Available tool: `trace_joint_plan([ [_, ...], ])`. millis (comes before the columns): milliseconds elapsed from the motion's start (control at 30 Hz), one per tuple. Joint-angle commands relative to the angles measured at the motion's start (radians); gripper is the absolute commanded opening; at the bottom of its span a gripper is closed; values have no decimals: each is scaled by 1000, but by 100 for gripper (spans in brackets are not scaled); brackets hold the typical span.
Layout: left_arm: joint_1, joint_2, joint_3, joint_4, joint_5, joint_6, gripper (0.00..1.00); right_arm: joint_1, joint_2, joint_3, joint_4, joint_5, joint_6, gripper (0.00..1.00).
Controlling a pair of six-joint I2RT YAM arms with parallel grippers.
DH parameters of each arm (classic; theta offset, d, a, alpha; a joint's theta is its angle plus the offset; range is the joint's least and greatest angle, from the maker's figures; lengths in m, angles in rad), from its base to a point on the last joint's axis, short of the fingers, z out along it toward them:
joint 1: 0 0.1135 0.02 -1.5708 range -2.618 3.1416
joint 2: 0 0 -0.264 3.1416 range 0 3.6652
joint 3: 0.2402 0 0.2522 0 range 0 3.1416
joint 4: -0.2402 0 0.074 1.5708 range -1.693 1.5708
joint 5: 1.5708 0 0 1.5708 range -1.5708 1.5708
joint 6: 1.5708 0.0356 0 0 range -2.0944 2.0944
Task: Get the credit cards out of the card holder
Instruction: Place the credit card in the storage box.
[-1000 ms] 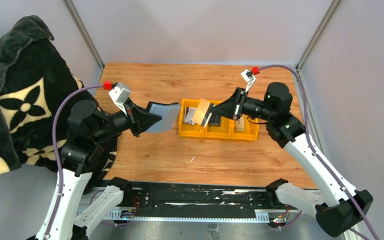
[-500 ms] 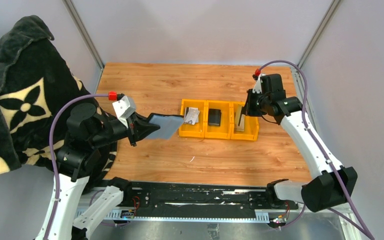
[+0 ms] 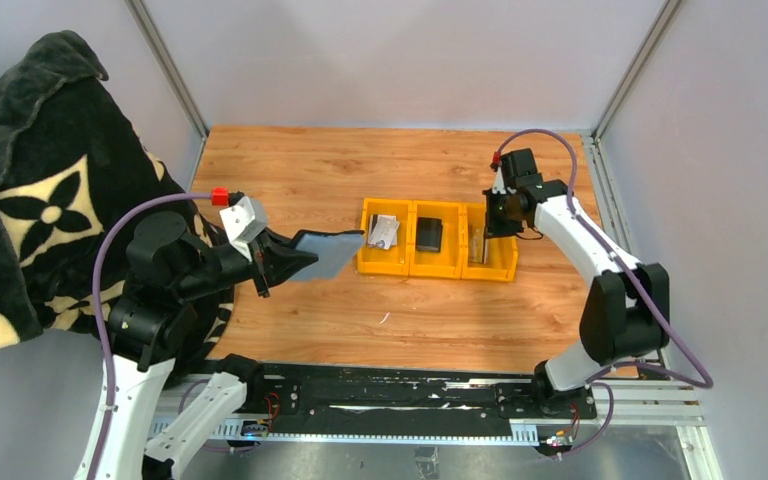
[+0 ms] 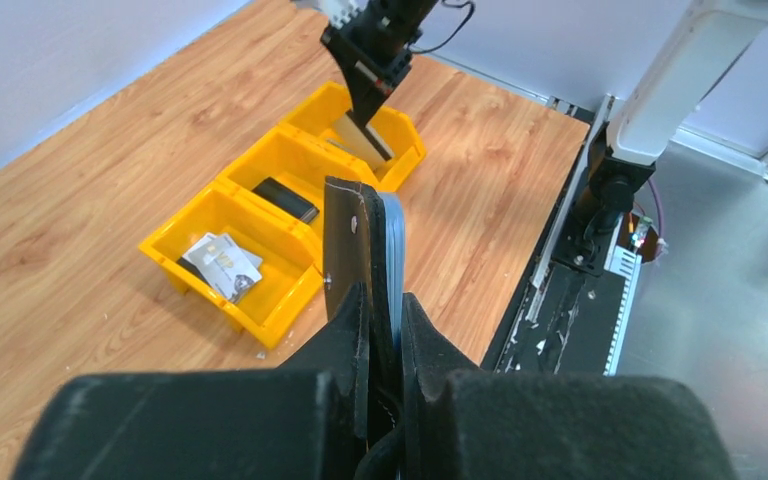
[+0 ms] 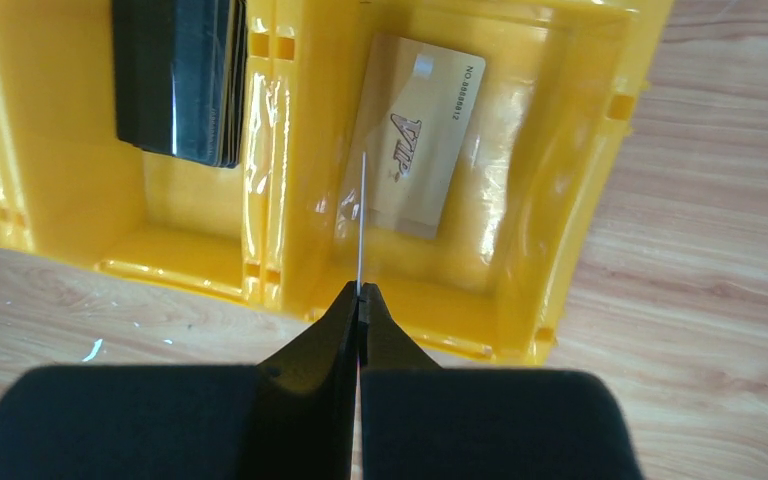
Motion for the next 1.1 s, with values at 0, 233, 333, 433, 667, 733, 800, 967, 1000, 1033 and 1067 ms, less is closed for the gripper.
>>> trace_joint_plan([
  [0, 3, -22, 42, 54, 41, -21, 0, -14, 77, 3, 36, -52, -17, 0],
  [233, 3, -54, 30, 57, -11, 49, 0, -39, 158, 11, 139, -139, -5, 0],
  [333, 3, -74, 18, 65, -28, 113, 0, -41, 181, 9, 166, -150, -3, 2],
  [433, 3, -92, -1, 69, 2, 162, 0, -42, 190, 14, 160, -110, 11, 17],
  [667, 3, -133, -41, 76, 66, 310, 0, -5, 37, 51, 112, -23, 81, 69],
  [733, 3, -132, -35, 74, 81, 315, 0, -1, -46, 49, 132, -91, 94, 72],
  [800, 3, -132, -31, 75, 104, 319, 0, 4, -138, 32, 194, -196, 104, 73],
  [967, 3, -134, -27, 74, 172, 367, 0, 36, -326, -44, 404, -552, 147, 76],
  [1000, 3, -136, -26, 75, 186, 382, 0, 58, -355, -56, 448, -610, 157, 76],
  [1033, 3, -137, -24, 75, 198, 399, 0, 90, -381, -69, 496, -665, 161, 76],
  [1067, 3, -135, -24, 75, 212, 414, 0, 134, -408, -84, 541, -700, 159, 76],
])
